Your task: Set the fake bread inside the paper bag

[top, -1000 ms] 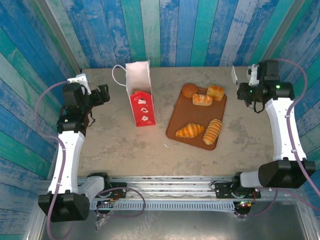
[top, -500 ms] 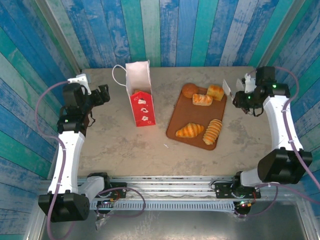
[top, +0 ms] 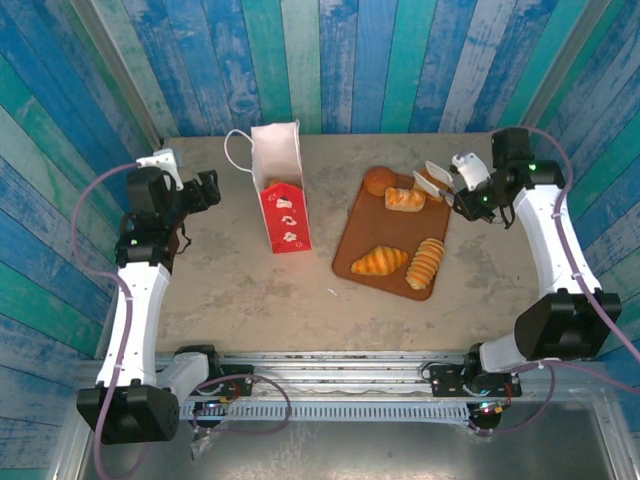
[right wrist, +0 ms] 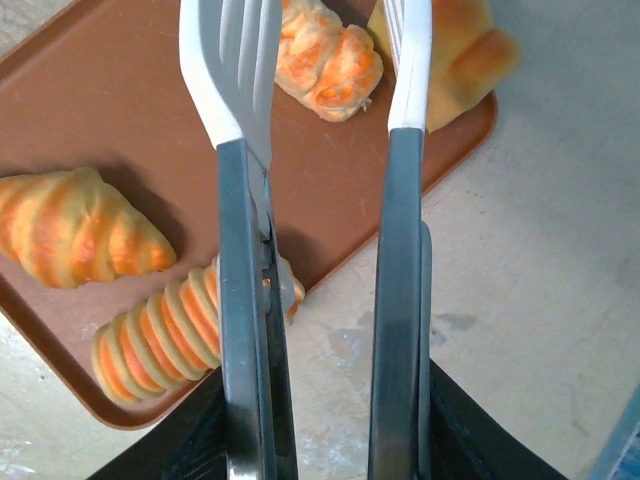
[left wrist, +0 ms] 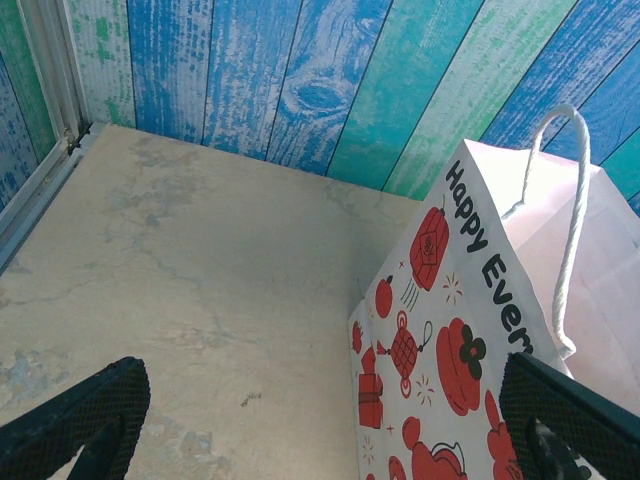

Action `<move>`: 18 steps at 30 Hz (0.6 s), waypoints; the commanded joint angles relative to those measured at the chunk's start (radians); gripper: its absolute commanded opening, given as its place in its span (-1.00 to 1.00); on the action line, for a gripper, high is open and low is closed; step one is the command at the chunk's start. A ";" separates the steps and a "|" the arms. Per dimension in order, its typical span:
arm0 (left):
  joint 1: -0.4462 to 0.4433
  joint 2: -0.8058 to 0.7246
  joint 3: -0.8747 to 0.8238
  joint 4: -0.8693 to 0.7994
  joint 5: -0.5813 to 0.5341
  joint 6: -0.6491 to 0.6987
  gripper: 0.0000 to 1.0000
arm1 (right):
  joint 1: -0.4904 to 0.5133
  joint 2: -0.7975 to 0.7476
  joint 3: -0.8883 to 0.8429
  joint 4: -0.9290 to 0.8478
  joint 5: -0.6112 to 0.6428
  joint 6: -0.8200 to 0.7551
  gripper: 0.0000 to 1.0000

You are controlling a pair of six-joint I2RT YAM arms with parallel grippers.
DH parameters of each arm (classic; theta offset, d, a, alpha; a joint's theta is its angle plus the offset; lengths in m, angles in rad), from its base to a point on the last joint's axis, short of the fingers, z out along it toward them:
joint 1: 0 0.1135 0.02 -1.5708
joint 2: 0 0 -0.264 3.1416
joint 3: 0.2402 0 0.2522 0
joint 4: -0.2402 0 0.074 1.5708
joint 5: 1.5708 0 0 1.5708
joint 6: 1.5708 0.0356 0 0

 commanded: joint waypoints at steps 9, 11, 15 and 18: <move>0.004 -0.032 -0.028 0.043 -0.010 0.005 0.88 | 0.076 0.175 0.180 -0.166 0.037 -0.159 -0.13; 0.003 -0.042 -0.039 0.057 -0.007 0.002 0.88 | 0.090 0.213 0.211 -0.194 0.055 -0.162 -0.12; 0.003 -0.070 -0.069 0.097 0.028 -0.018 0.88 | 0.113 0.279 0.250 -0.211 0.097 -0.175 -0.10; 0.004 -0.077 -0.077 0.111 0.056 -0.017 0.88 | 0.120 0.317 0.286 -0.210 0.110 -0.183 -0.10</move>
